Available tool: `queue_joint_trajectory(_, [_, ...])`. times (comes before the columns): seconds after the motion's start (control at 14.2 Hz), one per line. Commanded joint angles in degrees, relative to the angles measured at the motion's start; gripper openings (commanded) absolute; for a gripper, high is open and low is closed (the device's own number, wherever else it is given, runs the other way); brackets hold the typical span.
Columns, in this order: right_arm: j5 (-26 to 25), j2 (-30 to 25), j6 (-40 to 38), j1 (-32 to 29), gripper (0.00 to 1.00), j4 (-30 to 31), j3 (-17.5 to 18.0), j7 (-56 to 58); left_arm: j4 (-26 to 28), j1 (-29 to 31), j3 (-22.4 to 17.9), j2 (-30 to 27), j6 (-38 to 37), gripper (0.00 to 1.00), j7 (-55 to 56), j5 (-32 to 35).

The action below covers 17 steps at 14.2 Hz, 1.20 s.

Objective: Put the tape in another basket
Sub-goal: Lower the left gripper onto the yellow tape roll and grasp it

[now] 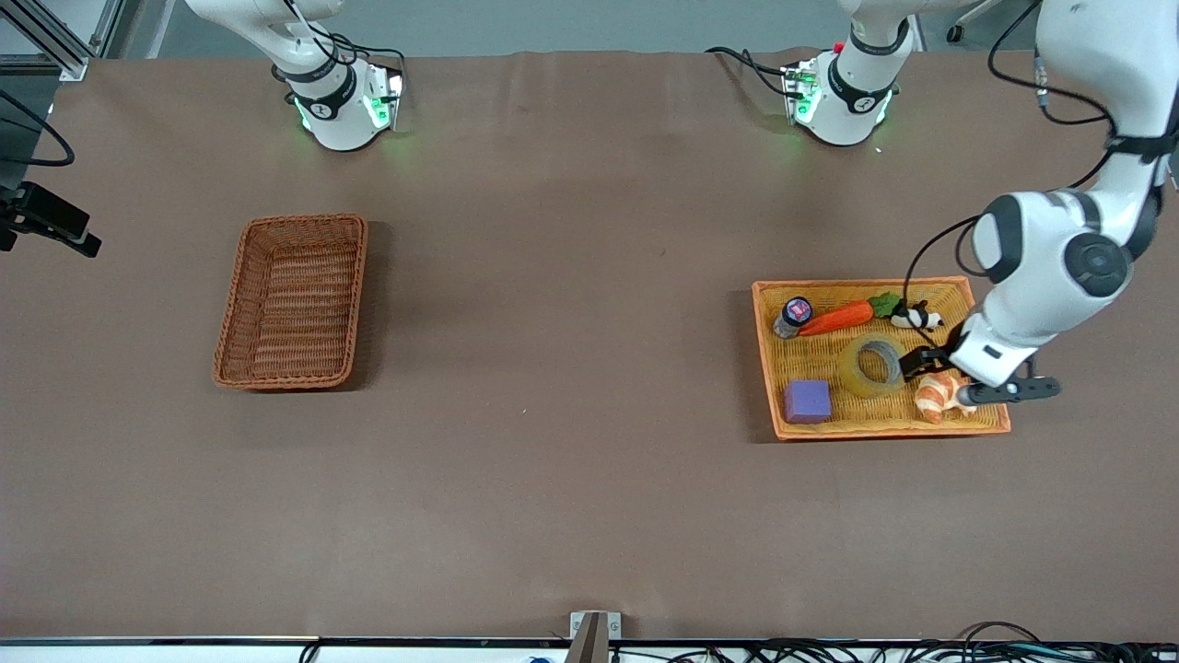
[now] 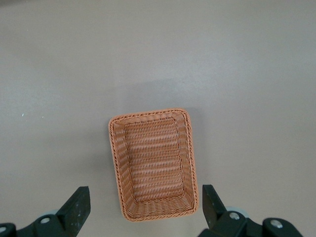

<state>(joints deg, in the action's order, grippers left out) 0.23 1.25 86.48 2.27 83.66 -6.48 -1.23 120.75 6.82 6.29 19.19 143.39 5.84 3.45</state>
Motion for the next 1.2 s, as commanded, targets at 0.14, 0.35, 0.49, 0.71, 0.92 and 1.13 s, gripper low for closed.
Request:
queue_joint_trajectory(0.14, [-0.06, -0.54, -0.09, -0.69, 1.0, 0.63, 0.41, 0.7, 0.8, 0.03, 0.12, 4.36, 0.93, 0.83, 0.32, 0.86])
queue_joint_trajectory(0.35, [-0.06, -0.63, 0.0, -0.6, 1.0, 0.63, 0.41, 0.7, 1.24, 0.21, 0.12, 4.37, -0.47, 0.76, -0.21, 0.86])
queue_joint_trajectory(0.49, [-0.14, -0.55, 0.0, -0.6, 1.0, 0.63, 0.41, 0.7, 1.07, 0.21, 0.12, 4.36, -1.62, 0.6, -0.21, 0.86])
queue_joint_trajectory(0.71, [-0.06, -0.54, 0.0, -0.69, 1.0, 0.63, 0.41, 0.7, 0.72, 0.12, 0.12, 4.54, -1.54, 0.13, 0.23, 0.86])
queue_joint_trajectory(0.92, [-0.15, -0.54, 0.0, -0.69, 1.0, 0.63, 0.41, 0.7, -1.47, 0.03, 0.21, 2.97, -1.8, 0.0, -0.56, 0.86])
queue_joint_trajectory(1.13, [-0.06, -0.54, 0.0, -0.6, 1.0, 0.63, 0.41, 0.7, -8.91, -0.93, 1.26, -0.11, -11.51, 0.0, 0.32, 0.86])
